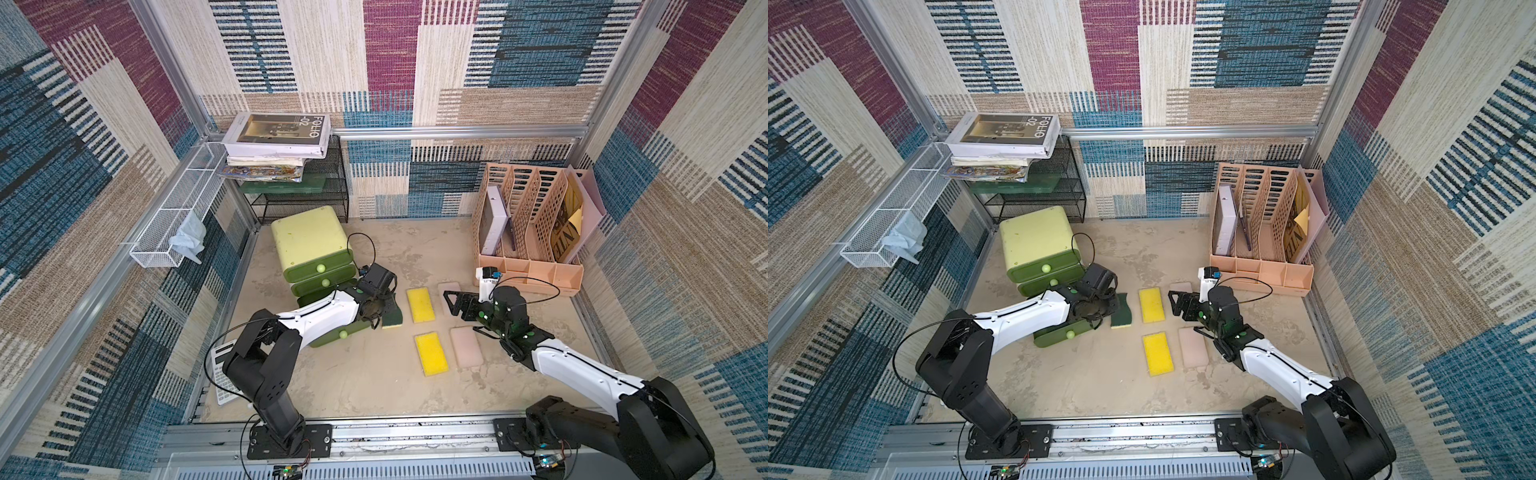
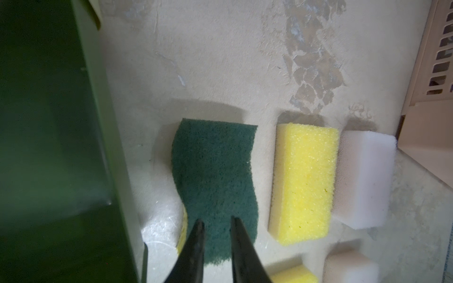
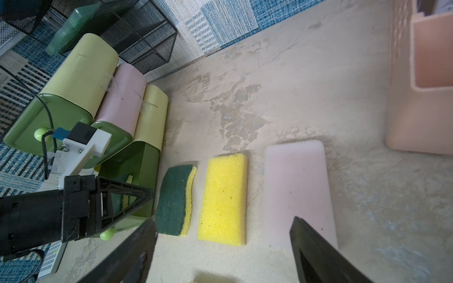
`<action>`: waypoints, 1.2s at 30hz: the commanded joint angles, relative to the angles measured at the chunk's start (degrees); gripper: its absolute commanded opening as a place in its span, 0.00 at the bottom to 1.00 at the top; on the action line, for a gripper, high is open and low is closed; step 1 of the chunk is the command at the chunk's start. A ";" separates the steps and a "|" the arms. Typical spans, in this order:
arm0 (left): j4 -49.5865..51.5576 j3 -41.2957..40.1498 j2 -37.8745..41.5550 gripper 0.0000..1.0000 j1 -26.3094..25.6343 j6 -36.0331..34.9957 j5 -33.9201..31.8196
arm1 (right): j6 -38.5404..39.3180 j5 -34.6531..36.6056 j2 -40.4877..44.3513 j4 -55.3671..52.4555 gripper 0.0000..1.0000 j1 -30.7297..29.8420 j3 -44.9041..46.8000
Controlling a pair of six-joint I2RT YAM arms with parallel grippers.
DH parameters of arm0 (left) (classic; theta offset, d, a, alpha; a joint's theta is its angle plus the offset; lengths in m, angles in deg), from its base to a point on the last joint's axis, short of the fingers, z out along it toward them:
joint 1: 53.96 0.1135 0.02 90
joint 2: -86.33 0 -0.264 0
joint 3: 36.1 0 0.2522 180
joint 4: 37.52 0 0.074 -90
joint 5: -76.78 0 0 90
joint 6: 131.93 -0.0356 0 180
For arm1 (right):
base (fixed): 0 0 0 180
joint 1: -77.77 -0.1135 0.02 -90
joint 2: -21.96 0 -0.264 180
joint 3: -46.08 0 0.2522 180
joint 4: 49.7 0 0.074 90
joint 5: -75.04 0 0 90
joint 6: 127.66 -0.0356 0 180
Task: Take the sponge out of the drawer
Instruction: Place the sponge at the center of the board.
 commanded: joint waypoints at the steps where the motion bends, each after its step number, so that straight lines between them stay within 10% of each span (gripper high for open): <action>1: 0.97 0.63 0.39 0.26 -0.01 -0.35 -1.09 | -0.20 -0.33 -0.20 0.89 0.88 0.01 0.13; 12: 3.97 1.23 7.80 0.38 -0.09 -2.13 -3.15 | -0.11 -1.66 -0.11 1.58 0.88 0.18 0.18; 28: 13.25 -4.64 31.81 0.91 0.78 -9.61 -13.52 | 4.07 -6.70 -3.81 2.18 0.89 -3.26 -3.49; 36: 18.27 -5.99 42.41 1.00 2.45 -17.95 -15.41 | 10.75 -9.34 -9.49 -6.43 0.88 -10.65 -14.03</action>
